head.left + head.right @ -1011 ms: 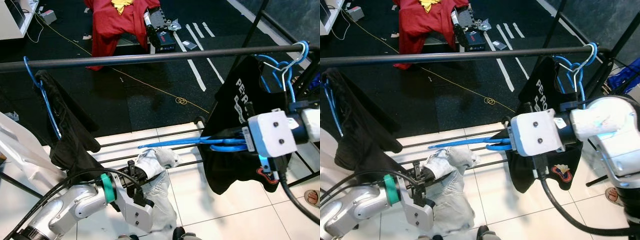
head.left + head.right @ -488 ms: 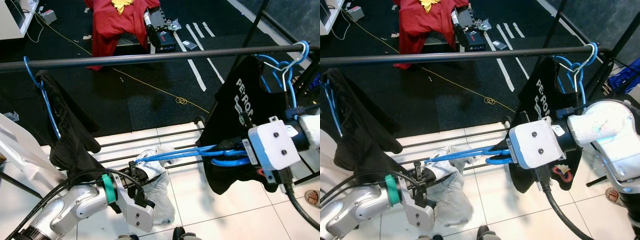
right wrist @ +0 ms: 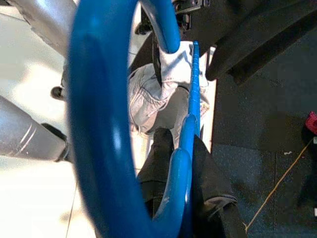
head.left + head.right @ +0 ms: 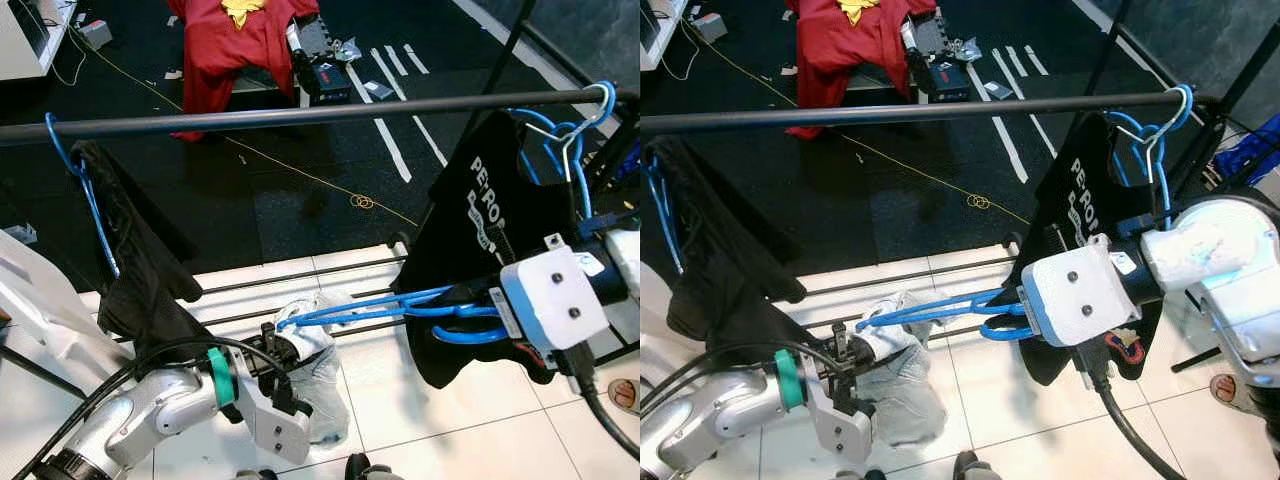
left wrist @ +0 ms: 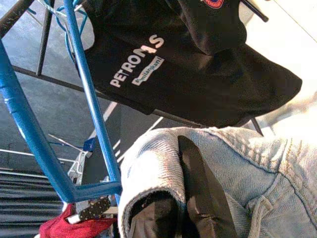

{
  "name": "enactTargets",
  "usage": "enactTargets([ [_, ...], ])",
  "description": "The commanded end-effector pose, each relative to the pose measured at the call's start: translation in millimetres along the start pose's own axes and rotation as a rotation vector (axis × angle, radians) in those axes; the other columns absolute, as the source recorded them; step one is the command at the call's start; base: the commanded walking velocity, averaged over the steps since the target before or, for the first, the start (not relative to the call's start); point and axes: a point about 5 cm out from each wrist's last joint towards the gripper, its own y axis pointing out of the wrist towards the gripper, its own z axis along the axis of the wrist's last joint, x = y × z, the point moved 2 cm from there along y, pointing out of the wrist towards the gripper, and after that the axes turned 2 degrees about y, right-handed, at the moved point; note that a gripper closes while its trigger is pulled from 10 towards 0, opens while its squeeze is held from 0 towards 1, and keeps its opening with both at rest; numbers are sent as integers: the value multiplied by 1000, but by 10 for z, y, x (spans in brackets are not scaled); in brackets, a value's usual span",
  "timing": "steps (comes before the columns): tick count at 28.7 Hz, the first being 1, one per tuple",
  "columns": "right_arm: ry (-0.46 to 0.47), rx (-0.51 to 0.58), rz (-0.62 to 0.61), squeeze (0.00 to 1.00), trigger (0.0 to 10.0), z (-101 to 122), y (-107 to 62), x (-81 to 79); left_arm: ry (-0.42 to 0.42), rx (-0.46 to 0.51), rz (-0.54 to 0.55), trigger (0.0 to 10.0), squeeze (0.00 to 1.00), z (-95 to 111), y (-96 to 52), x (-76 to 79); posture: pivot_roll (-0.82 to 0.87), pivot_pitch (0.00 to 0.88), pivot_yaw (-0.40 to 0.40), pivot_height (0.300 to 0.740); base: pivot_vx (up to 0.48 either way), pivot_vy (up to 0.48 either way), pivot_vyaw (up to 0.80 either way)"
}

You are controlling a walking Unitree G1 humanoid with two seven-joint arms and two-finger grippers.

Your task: Hang hanger

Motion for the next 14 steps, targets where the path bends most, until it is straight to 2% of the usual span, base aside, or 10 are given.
enactTargets([
  [1,-23,-12,22,0,10000,19,-4,-13,-4,32,9,10000,0,57,-2,32,-151,177,39,740,0,0,0],
  [11,-46,-67,81,0,10000,-36,-3,-94,0,33,6,10000,0,45,-4,32,-153,173,46,740,0,0,0],
  [14,-74,-75,147,0,10000,-60,81,-173,4,38,8,10000,0,43,10,18,-155,173,49,740,0,0,0],
])
